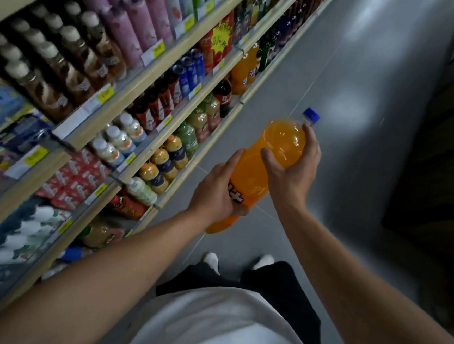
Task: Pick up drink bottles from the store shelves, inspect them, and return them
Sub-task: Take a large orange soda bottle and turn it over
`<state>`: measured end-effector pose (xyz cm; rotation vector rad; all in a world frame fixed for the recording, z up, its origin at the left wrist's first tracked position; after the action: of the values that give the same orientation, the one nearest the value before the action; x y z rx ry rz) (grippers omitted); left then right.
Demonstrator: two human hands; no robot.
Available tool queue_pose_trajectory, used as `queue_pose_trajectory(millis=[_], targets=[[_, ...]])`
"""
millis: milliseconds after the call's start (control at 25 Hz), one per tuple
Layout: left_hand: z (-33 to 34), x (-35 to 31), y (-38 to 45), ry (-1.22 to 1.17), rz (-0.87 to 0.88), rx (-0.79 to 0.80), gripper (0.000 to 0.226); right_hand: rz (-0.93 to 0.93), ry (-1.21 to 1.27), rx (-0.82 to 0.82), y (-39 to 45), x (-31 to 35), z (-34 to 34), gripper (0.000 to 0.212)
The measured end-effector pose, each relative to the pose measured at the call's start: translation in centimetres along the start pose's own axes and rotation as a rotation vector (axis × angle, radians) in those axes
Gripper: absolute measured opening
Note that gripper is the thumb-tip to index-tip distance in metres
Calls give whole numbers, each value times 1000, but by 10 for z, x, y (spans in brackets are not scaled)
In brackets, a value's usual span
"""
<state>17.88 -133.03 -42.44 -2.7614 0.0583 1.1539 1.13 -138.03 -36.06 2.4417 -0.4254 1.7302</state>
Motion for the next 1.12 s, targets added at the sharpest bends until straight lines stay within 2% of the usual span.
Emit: queue_pose_trajectory(millis=[240,600,880,1120], targets=[[29,-41,157,-8,-30,-15,131,8,27,27,167,-9,-12,85],[48,-97,350,-62,-201,-179,130,-50,-40,265,398,15,-2,83],[35,-67,476,-96,-292,-288,127,-107,-72,414,532,26,75,82],[22,-35,567,-121,-379,-309,124,-94,-74,517,627,18,145,84]])
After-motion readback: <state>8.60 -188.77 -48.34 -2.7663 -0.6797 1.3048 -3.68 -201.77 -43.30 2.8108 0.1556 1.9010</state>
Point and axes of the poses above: each hand's wrist, its own y-axis towards the middle knuckle, its own z-axis out of the palm, x = y × z, the point moved 9 cm from there along y, towards the middle knuckle, and after that the axes turned 5 degrees about z, right-handed, at the moved point
